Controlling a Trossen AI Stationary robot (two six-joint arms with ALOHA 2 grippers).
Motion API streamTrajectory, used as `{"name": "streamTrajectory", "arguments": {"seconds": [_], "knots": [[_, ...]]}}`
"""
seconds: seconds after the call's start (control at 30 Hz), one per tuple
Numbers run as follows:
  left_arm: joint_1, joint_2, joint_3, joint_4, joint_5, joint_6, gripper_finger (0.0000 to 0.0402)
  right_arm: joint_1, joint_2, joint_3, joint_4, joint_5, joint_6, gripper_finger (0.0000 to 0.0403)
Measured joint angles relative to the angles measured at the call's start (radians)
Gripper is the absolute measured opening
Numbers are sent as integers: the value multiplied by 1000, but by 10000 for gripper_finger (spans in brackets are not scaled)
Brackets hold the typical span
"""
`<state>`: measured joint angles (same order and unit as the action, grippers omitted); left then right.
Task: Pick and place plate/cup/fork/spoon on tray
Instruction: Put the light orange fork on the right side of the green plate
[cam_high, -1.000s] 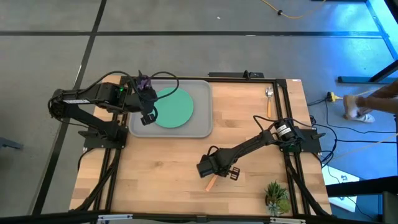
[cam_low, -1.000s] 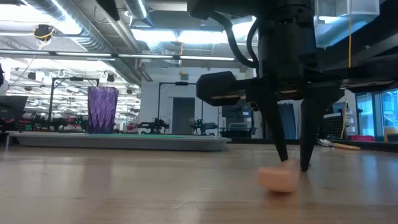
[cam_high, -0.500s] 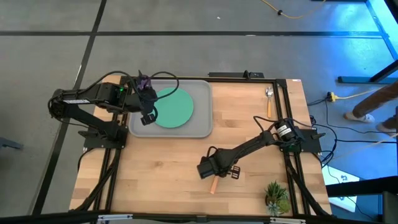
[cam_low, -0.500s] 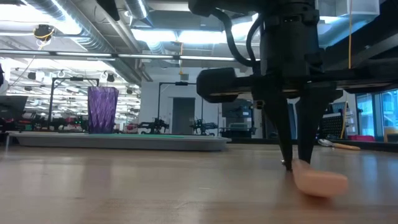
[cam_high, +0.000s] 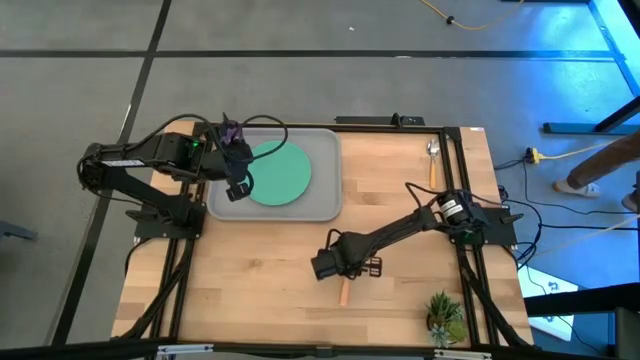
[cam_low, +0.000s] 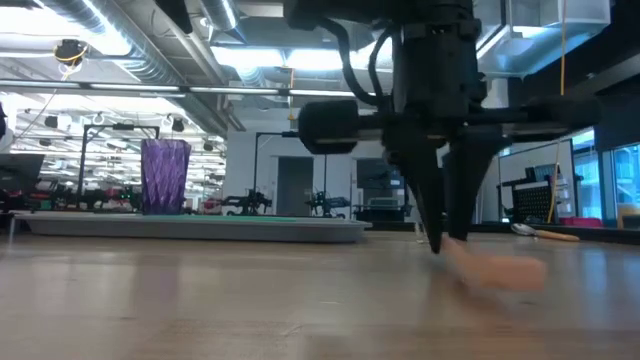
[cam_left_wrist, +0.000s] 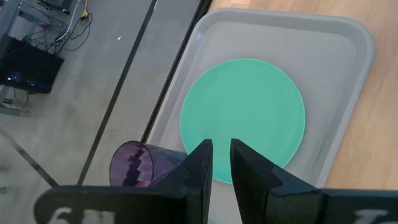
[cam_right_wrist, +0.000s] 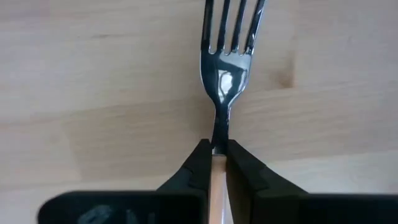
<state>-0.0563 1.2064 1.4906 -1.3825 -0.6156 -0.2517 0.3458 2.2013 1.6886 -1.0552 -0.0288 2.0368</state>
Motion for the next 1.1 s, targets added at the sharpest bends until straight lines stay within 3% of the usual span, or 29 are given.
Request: {"name": "streamTrajectory", "arguments": {"seconds": [0.5, 0.67, 1.1], "knots": [[0, 0, 0, 0, 0, -6, 50, -93, -4, 161, -168, 3, -275, 26], [0, 0, 0, 0, 0, -7, 50, -156, -4, 236, -229, 50, -375, 25], [0, 0, 0, 0, 0, -11, 50, -401, -7, 288, -128, 185, -720, 23]]}}
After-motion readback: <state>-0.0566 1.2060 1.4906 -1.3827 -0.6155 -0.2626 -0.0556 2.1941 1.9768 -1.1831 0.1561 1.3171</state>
